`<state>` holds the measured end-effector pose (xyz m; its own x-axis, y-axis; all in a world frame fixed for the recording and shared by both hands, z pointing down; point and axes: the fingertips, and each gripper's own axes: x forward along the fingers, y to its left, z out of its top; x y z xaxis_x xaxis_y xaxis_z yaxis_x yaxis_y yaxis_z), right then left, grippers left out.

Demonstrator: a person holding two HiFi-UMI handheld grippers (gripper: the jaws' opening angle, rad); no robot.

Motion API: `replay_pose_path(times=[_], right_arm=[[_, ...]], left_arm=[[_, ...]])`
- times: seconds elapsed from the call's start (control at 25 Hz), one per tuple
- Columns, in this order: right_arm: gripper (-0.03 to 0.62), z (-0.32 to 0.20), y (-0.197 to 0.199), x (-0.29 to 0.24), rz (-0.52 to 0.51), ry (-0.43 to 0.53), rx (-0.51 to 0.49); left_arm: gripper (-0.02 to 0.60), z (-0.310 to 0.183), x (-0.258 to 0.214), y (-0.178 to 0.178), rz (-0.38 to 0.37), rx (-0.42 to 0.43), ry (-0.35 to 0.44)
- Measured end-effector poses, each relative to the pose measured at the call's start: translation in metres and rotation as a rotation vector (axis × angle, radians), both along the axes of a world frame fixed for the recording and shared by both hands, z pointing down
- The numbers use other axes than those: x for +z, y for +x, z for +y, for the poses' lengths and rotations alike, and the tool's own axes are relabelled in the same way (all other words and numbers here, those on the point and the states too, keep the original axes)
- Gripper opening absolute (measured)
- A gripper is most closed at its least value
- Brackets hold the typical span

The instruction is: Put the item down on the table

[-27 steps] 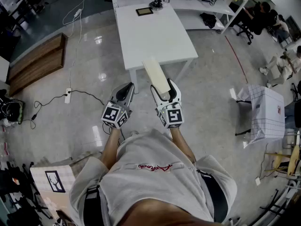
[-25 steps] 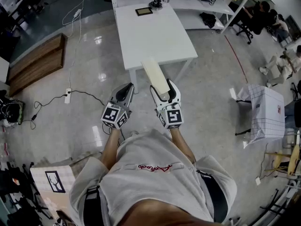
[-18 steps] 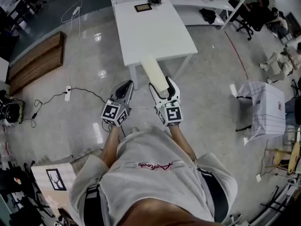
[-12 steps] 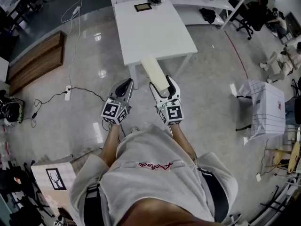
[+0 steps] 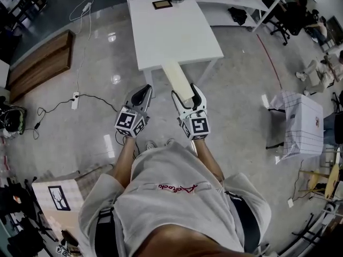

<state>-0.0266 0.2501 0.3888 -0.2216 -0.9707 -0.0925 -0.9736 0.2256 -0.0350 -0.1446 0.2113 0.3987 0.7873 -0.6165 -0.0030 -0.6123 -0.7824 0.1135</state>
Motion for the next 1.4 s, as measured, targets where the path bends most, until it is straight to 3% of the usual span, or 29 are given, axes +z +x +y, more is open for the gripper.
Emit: replay_pose_path(times=[0.84,1.4], right_arm=[[0.313,-0.023,0.028,0.002,-0.001,0.023,-0.044],[0.313,-0.087,0.038,0.008,-0.005,0.014,-0.026]], left_arm=[[0.035,-0.009,0.008,0.031,-0.006,-0.038,0.003],[0.035,-0.073,0.023,0.045,-0.001,-0.02,-0.015]])
